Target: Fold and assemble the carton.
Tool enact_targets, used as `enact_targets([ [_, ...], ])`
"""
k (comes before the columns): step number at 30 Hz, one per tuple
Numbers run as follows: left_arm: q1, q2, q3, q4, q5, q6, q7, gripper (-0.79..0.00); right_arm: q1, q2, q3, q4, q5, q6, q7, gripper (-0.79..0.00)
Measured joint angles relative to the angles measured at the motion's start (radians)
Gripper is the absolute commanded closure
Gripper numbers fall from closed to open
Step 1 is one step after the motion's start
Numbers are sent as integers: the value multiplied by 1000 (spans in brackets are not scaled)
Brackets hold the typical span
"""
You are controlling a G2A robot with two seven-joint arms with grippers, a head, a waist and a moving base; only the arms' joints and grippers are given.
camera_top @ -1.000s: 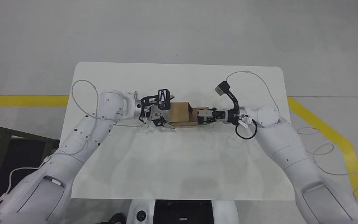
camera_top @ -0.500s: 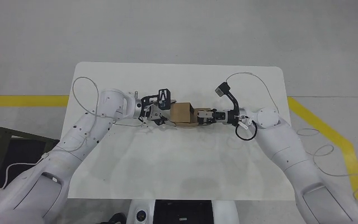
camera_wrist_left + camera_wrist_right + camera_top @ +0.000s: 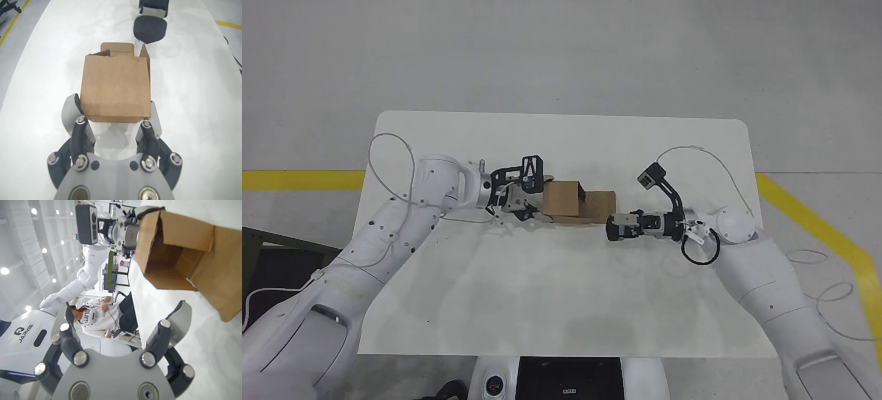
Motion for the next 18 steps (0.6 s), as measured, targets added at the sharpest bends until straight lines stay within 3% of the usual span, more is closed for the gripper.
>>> enact_targets([
  [9, -2, 1, 3, 2, -1, 0, 2, -474, 14, -22, -27, -1, -54, -27, -117, -785],
  [18, -3, 3, 11, 3, -4, 0, 7, -566, 83, -59, -73, 72, -47, -75, -150, -785],
])
